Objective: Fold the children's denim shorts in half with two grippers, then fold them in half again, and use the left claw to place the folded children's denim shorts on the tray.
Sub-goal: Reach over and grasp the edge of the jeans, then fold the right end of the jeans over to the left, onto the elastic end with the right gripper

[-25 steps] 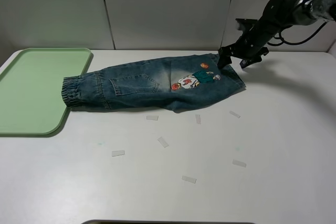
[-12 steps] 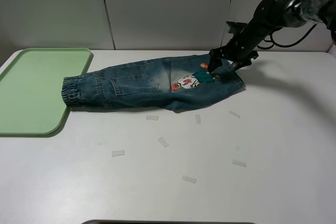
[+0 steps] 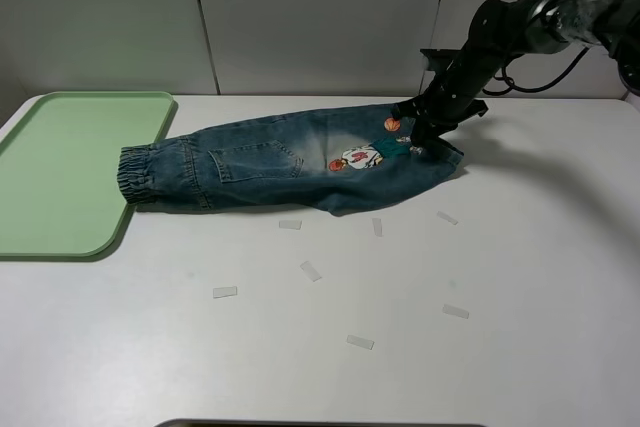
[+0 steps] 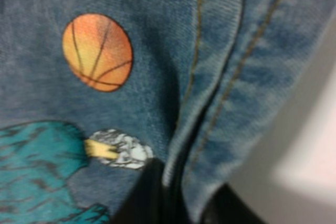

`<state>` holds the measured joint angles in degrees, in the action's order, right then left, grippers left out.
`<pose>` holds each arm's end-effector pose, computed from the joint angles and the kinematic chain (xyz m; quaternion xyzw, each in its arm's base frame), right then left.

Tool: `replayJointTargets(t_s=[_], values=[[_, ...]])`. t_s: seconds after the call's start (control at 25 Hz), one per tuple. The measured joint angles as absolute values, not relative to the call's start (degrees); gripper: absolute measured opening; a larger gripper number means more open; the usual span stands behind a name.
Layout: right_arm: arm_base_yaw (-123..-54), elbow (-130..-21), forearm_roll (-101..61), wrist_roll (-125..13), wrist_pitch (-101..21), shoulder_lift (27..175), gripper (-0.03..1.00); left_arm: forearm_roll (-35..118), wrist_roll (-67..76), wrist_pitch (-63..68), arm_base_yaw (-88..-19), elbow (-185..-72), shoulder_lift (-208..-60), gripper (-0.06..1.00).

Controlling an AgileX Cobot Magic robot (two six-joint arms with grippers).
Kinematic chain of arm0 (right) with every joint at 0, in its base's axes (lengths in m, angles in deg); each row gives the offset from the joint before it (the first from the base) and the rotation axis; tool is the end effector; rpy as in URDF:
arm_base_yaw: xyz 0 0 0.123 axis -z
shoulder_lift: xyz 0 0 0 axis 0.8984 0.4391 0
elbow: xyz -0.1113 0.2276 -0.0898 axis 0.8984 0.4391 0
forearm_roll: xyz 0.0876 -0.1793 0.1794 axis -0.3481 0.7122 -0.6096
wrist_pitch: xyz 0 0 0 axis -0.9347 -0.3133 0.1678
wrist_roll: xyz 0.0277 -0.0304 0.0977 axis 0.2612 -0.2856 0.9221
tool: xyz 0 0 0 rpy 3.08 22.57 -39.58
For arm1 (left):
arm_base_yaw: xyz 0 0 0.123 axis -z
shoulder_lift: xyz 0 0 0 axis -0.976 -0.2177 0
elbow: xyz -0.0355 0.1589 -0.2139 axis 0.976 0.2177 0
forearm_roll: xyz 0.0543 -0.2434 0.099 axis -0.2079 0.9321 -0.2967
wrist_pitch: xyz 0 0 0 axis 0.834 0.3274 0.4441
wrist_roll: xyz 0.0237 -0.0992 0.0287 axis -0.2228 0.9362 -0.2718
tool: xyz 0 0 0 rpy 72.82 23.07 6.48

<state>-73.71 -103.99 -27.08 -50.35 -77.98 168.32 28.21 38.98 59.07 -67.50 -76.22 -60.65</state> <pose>0.4982 0.1057 0.0606 -0.1577 0.9716 0.0965 0.1476 0.0402 -0.0079 0.2727 0.0706 0.8539 -0.0511 0.5131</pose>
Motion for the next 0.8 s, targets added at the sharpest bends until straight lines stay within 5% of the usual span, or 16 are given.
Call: replayJointTargets(t_s=[0.8], values=[[-70.4, -104.0, 17.1, -26.3, -92.3, 163.0, 0.01, 28.2, 38.9, 59.1, -67.5, -76.2, -60.6, 0.79]])
